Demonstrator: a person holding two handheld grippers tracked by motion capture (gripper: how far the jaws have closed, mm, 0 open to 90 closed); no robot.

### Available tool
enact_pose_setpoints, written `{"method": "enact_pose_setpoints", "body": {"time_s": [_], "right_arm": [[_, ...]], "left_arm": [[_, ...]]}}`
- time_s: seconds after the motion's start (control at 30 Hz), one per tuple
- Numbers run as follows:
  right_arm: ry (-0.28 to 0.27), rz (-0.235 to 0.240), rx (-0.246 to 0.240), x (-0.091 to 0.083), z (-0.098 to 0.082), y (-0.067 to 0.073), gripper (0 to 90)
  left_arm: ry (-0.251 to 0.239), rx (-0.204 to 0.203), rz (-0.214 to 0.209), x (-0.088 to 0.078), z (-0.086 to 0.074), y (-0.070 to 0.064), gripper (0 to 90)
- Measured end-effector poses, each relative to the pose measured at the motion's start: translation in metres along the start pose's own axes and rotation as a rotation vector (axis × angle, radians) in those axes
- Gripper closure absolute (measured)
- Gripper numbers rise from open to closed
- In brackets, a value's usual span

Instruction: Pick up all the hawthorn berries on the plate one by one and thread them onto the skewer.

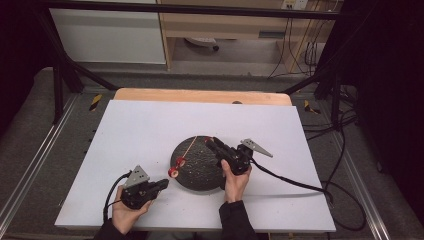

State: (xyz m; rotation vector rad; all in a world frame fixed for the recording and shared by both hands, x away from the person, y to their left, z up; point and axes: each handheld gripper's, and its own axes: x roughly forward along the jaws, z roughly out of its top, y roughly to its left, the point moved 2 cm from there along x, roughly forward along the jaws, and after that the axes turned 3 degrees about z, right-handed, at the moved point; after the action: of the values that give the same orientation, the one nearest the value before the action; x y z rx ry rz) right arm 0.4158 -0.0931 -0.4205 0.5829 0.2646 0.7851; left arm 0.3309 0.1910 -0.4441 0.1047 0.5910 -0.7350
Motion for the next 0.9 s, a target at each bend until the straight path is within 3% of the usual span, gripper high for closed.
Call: {"method": "enact_pose_setpoints", "body": {"time_s": [0.37, 0.9], "right_arm": [[-0.06, 0.004, 0.018, 0.001, 0.009, -0.001, 63.6], [-0.108, 0.051, 0.108, 0.002, 0.017, 0.0, 63.5]], "left_arm": [[-0.012, 0.005, -0.006, 0.001, 0.0, -0.005, 88.5], [-0.032, 0.022, -0.027, 0.006, 0.0, -0.015, 88.4]]}}
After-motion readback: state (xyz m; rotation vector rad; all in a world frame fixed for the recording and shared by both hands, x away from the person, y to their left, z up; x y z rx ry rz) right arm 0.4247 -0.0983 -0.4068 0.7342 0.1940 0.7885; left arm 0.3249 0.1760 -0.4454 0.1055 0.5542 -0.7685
